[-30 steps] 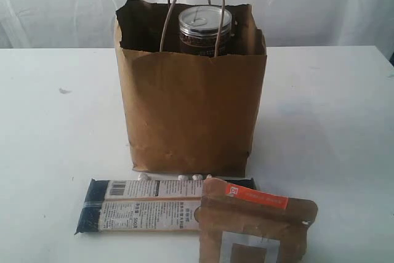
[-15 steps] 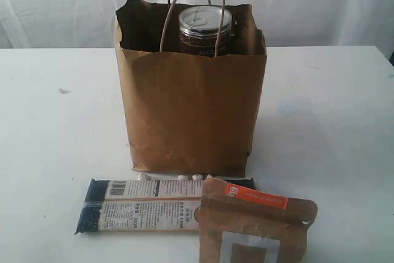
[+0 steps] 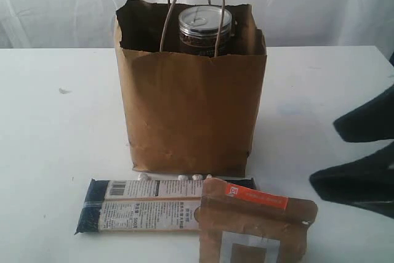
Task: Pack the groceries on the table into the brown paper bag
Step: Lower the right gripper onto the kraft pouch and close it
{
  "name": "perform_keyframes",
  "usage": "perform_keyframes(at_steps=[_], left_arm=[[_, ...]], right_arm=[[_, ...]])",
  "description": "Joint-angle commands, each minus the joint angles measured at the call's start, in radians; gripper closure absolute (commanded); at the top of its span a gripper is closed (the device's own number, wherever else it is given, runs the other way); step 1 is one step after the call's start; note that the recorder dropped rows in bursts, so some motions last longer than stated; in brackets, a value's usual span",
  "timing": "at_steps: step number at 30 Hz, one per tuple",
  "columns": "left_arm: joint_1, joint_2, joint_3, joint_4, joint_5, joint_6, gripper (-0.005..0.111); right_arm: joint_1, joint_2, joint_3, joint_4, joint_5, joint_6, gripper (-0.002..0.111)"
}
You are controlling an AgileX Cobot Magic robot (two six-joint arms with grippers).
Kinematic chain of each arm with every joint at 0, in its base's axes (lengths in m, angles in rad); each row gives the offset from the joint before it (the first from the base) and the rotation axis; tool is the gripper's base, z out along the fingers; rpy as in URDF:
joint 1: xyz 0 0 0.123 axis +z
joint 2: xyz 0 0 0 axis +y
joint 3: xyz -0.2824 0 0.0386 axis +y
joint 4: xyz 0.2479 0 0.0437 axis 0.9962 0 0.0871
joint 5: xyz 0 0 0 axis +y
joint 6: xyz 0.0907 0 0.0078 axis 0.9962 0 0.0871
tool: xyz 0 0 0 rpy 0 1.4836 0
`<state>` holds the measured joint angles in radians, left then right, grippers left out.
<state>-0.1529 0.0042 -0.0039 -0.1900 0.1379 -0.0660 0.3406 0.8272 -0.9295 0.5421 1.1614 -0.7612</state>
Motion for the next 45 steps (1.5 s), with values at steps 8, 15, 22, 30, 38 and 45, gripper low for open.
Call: perform_keyframes(at_steps=[8, 15, 22, 30, 38, 45], left_arm=[[0.001, -0.004, 0.004, -0.006, 0.004, -0.006, 0.107], [0.001, -0.004, 0.004, -0.006, 0.006, -0.006, 0.107], [0.001, -0.004, 0.004, -0.006, 0.010, -0.006, 0.107], [0.001, -0.004, 0.004, -0.006, 0.010, -0.006, 0.107], [0.001, -0.004, 0.004, -0.006, 0.010, -0.006, 0.107], [0.001, -0.004, 0.004, -0.006, 0.010, -0.006, 0.107]], right_arm=[[0.163, 0.239, -0.017, -0.028, 0.024, -0.102, 0.044], [0.235, 0.381, -0.017, -0.133, -0.041, -0.104, 0.044], [0.260, 0.523, -0.017, -0.196, -0.131, -0.111, 0.044], [0.260, 0.638, -0.017, -0.206, -0.140, -0.119, 0.048], [0.260, 0.652, -0.017, -0.200, -0.107, -0.119, 0.096], [0.260, 0.629, -0.019, -0.134, -0.105, -0.105, 0.108]])
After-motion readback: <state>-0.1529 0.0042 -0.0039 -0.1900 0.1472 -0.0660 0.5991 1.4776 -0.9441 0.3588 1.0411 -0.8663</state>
